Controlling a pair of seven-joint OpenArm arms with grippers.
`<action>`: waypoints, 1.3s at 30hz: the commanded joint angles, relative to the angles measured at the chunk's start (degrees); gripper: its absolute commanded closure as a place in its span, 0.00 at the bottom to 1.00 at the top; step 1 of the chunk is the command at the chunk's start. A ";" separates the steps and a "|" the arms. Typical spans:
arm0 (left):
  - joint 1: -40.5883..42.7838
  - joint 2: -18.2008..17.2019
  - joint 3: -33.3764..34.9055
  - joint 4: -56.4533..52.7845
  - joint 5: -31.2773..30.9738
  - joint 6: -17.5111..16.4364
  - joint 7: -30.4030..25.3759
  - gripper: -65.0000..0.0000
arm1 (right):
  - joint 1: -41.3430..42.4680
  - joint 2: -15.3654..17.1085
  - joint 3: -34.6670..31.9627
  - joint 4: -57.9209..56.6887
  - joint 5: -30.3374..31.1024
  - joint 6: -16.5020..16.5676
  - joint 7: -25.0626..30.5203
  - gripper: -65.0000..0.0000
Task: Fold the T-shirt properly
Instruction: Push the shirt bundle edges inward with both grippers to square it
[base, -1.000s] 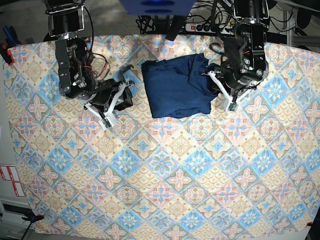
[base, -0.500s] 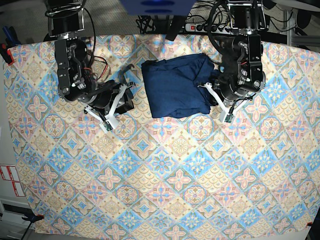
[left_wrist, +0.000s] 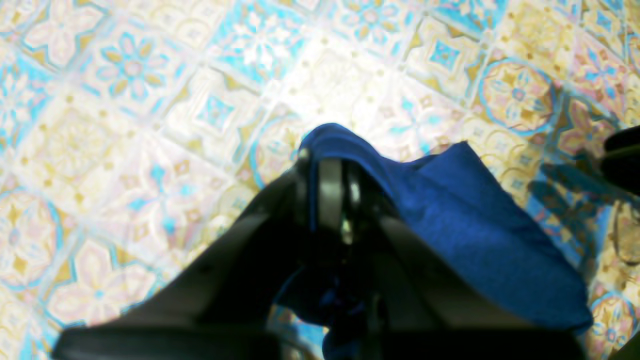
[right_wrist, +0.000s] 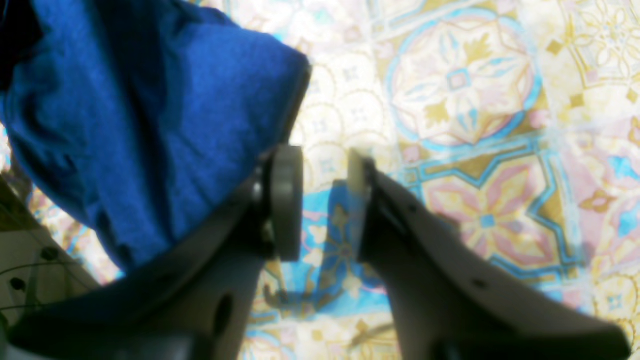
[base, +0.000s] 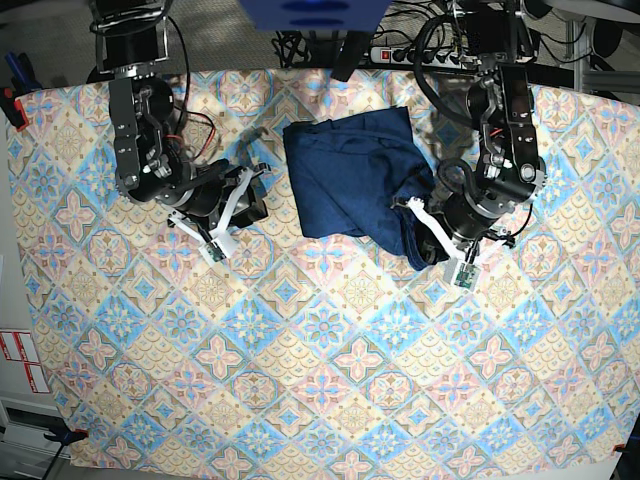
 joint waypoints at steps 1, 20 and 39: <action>-0.53 -0.17 -0.11 -0.55 -0.71 0.17 -0.91 1.00 | 0.86 0.23 0.15 1.24 0.90 0.24 1.02 0.77; 7.65 -4.48 -0.29 2.18 -0.97 0.61 -0.82 0.57 | 0.95 0.23 -4.95 1.15 0.90 0.24 0.93 0.77; 12.31 -4.57 3.67 -6.44 -0.53 0.61 -0.91 0.60 | 1.04 0.23 -5.30 1.24 0.90 0.24 0.93 0.77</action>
